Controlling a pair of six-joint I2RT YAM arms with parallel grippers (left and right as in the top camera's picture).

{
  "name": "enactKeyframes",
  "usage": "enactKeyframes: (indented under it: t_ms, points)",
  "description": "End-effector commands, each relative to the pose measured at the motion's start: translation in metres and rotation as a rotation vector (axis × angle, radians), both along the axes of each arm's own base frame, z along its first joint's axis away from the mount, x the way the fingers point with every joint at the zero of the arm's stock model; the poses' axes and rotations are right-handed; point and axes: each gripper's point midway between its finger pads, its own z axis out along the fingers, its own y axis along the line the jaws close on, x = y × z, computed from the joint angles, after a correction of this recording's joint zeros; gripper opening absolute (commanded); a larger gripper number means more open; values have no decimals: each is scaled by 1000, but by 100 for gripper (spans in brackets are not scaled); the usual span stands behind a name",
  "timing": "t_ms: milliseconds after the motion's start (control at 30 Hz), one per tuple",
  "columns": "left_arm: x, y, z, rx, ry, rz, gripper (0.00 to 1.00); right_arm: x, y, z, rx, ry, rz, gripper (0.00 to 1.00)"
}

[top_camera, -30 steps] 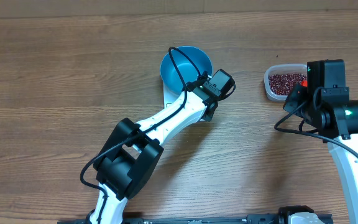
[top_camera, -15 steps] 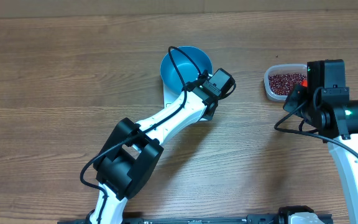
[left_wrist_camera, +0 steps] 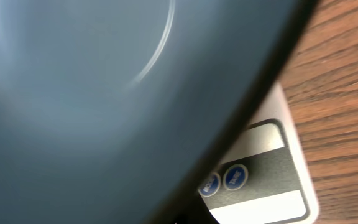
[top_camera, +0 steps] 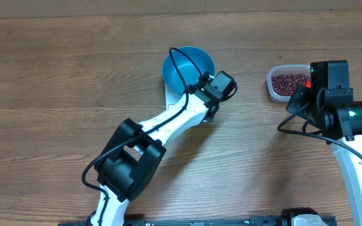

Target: Scoop item into bowl and weigh 150g on scale

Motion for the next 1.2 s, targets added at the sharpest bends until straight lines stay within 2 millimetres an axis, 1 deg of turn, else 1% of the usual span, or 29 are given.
enactKeyframes:
  t_ms: [0,333,500,767,900,1167]
  points:
    - [1,9,-8,44,-1,-2,4,5,-1,11,1,-34,-5,3]
    - [-2,10,-10,45,19,-7,4,4,-1,11,0,-31,-5,4]
    - [-8,2,-14,19,63,-66,4,4,-1,11,0,-31,-5,4]
    - [-9,2,-15,21,65,-65,4,4,-1,11,1,-30,-5,4]
    - [-6,1,-15,13,50,-64,4,4,-1,11,1,-30,-5,3]
    - [-8,4,-18,17,57,-57,4,2,-1,9,0,-20,-5,4]
